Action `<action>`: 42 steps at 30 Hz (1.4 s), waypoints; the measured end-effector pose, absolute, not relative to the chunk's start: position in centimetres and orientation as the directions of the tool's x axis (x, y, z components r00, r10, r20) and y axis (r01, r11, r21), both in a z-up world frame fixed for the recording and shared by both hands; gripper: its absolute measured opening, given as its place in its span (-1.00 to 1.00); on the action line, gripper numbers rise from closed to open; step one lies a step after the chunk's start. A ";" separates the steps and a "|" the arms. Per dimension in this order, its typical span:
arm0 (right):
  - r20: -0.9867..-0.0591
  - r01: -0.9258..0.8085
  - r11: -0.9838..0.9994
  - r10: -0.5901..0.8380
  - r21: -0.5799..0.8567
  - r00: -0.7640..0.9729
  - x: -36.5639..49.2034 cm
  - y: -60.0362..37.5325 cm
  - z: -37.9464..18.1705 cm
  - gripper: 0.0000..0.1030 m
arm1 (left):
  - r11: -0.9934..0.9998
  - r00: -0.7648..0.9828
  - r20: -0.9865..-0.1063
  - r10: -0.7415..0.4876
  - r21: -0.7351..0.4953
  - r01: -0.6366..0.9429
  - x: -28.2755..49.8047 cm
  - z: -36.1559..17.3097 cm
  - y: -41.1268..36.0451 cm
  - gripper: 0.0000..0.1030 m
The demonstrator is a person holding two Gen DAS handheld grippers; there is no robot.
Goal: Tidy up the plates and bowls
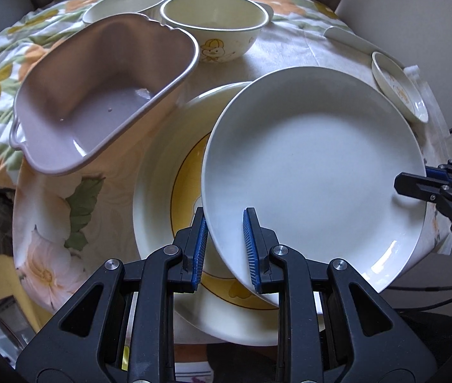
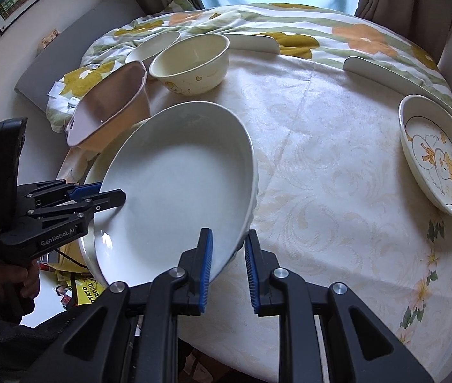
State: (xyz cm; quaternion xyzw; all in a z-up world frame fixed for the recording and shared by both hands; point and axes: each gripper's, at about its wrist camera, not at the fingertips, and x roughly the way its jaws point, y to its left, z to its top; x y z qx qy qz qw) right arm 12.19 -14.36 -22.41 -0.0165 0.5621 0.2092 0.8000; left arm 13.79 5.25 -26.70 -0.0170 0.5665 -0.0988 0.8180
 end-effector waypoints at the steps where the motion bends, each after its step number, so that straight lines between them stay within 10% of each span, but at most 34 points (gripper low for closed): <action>1: -0.907 -0.353 0.913 0.313 0.205 0.282 12.2 -14.3 -22.4 -0.64 | 0.980 0.335 -0.925 -0.177 -0.134 0.147 13.8 -26.8 5.2 -0.61; 26: -0.939 -0.422 0.906 0.136 -0.011 0.316 11.0 -10.4 -23.3 -0.64 | 0.946 0.448 -0.891 0.066 0.199 0.256 12.0 -25.8 3.7 -0.61; 42: -0.936 -0.429 0.901 0.095 -0.064 0.338 10.5 -9.4 -23.6 -0.64 | 0.953 0.453 -0.889 0.066 0.191 0.235 11.5 -25.5 4.2 -0.61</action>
